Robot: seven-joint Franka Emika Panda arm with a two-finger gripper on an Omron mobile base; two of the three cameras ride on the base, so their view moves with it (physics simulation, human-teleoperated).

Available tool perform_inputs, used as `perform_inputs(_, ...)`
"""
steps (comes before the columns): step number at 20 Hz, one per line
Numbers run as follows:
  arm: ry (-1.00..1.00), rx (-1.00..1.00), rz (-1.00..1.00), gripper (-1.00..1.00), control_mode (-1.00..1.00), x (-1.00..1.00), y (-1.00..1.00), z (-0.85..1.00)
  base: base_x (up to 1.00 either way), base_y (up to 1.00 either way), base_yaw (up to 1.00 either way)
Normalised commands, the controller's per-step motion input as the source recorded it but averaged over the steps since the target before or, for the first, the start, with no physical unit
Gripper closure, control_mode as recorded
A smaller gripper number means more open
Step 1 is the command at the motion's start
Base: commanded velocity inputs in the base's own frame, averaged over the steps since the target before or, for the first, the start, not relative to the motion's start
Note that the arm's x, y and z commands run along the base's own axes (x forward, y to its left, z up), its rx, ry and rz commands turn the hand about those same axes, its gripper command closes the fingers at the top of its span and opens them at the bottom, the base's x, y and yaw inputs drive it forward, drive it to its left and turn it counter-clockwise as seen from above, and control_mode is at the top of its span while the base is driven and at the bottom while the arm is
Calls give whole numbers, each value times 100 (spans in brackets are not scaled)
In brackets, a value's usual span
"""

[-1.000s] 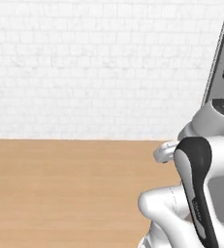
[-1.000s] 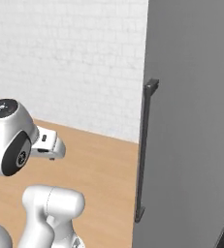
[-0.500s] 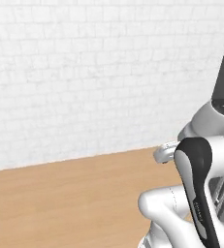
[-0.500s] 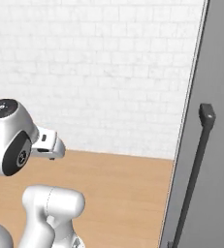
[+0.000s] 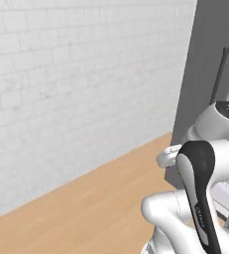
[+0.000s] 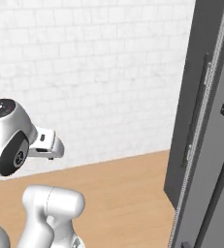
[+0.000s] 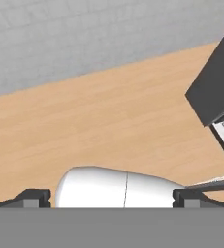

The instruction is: Place one mushroom and one chicken drumstick in each tupperware on the nearby counter, to pack two identical lunches.

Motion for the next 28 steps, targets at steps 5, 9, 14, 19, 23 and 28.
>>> perform_inputs(5,0,0,0,-100,100,0,0,0,62,39,-73)
perform_inputs(9,0,0,0,-100,100,0,0,0,62,44,-77)
perform_inputs(14,0,0,0,-100,100,0,0,0,60,49,-79)
perform_inputs(19,0,0,0,-100,100,0,0,0,70,45,-78)
perform_inputs(23,0,0,0,-100,100,0,0,0,83,38,-76)
perform_inputs(28,0,0,0,-100,100,0,0,0,88,18,-68)
